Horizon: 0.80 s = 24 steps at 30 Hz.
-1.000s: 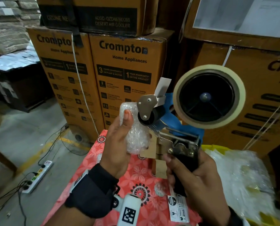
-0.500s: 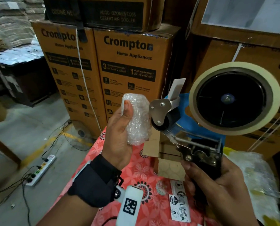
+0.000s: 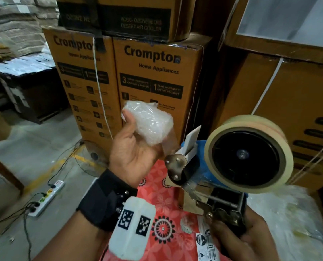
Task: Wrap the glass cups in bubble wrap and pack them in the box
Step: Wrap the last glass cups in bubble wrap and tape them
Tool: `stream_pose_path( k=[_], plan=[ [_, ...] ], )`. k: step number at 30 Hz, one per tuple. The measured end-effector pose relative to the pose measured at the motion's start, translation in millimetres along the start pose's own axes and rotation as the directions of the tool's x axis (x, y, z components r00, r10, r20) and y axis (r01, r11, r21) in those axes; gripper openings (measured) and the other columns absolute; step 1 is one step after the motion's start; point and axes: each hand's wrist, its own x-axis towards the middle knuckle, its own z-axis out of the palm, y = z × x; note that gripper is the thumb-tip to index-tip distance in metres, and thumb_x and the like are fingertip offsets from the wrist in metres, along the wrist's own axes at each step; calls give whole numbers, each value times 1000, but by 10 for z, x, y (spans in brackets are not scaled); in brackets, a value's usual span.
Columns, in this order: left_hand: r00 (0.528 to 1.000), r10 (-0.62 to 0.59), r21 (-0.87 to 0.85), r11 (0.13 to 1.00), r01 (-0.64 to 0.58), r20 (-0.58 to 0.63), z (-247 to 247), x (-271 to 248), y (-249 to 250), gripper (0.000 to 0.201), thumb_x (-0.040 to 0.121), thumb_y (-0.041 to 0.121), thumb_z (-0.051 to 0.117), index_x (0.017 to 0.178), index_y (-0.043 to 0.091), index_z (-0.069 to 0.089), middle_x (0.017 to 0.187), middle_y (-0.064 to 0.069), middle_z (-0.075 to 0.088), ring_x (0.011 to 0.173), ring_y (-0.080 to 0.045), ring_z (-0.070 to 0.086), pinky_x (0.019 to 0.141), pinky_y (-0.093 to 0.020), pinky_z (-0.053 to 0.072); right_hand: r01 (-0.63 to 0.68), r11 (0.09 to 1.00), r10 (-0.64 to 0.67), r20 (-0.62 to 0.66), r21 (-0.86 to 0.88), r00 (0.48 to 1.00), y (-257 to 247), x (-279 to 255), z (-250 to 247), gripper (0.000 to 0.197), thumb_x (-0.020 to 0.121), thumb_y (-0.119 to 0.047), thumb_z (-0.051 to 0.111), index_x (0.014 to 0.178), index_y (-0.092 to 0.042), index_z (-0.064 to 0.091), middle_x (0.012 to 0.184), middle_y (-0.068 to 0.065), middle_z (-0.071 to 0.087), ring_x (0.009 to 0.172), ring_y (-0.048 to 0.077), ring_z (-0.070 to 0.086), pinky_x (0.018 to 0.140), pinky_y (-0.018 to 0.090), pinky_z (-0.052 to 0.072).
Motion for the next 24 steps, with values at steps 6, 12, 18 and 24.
stream_pose_path(
  k=[6,12,18,24],
  plan=[
    [988,-126,-69,989,132,93,-33,-5,-236,62,107,42,54,160,12,41,157,-26,50,144,-47,49,80,-51,65,58,998,-59,-21,-29,998,97,62,-2,37,68,-33,80,103,-44,78,74,11,77,63,28,75,57,24,56],
    [989,-132,143,982,122,63,-136,65,-232,78,87,37,80,155,15,49,153,-21,57,139,-44,56,107,-67,50,-12,998,16,-66,62,998,194,78,-19,24,82,2,86,100,-13,81,66,24,71,50,37,67,48,29,53],
    [983,-139,403,912,79,121,-216,14,-311,101,68,32,100,152,6,50,155,-23,53,144,-47,49,118,-60,40,8,963,30,-137,268,990,70,196,4,35,64,-16,87,96,-7,75,61,24,62,51,32,60,50,33,51],
    [947,-71,519,848,-109,315,-109,6,-313,83,93,25,75,161,44,32,155,-18,52,137,-46,56,103,-68,51,-75,955,73,19,288,997,-48,270,28,32,74,-18,86,91,0,66,58,28,56,49,32,51,43,32,41]
  ],
)
